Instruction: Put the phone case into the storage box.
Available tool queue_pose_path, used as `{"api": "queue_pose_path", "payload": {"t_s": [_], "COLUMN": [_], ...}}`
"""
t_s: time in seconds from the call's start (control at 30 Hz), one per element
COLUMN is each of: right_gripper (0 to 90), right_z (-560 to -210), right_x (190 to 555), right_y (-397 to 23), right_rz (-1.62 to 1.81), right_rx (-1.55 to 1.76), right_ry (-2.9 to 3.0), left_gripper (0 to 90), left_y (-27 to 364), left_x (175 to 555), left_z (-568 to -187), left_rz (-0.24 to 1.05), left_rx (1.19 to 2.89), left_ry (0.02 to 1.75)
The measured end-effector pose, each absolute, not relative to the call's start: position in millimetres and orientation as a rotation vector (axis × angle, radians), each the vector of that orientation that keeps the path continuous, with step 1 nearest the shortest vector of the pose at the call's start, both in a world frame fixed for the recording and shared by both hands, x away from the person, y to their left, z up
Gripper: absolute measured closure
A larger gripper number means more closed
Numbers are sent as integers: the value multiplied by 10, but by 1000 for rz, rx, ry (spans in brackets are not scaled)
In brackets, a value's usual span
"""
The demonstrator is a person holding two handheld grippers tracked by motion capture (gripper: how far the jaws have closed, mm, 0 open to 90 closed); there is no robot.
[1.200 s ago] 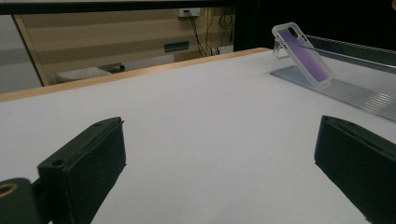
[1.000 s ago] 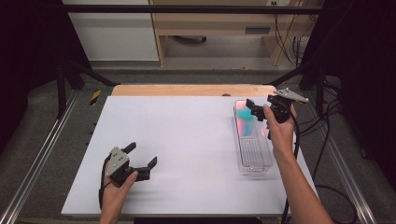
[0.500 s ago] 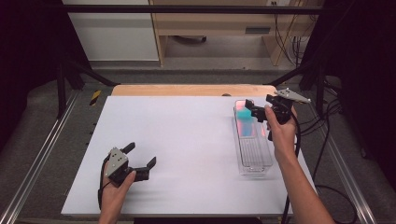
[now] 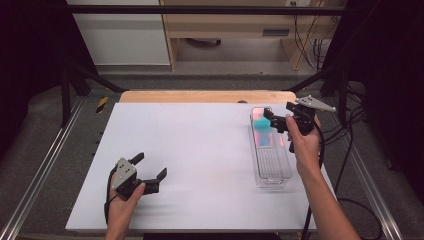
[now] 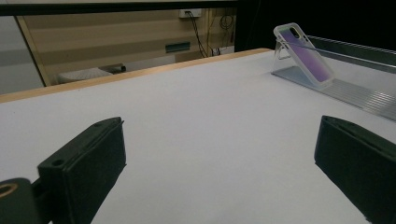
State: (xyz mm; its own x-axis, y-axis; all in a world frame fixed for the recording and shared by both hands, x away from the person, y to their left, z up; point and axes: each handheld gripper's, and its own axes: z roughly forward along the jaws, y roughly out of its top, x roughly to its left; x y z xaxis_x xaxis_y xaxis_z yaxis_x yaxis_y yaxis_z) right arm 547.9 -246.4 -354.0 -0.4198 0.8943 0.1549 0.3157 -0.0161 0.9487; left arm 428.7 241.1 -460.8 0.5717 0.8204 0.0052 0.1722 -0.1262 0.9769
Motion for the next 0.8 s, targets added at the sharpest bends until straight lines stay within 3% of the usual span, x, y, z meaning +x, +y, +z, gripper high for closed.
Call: {"api": "queue_pose_path", "payload": {"t_s": [0.8], "right_gripper": [38], "right_z": [-3439], "right_x": [5159], "right_y": [-2485], "right_rz": [1471], "right_rx": [1173], "right_ry": [1765], "left_gripper": [13], "left_y": [2449], "left_x": [4274], "left_z": [-4601], "left_rz": [707], "left_rx": [1645], "left_ry": [849]}}
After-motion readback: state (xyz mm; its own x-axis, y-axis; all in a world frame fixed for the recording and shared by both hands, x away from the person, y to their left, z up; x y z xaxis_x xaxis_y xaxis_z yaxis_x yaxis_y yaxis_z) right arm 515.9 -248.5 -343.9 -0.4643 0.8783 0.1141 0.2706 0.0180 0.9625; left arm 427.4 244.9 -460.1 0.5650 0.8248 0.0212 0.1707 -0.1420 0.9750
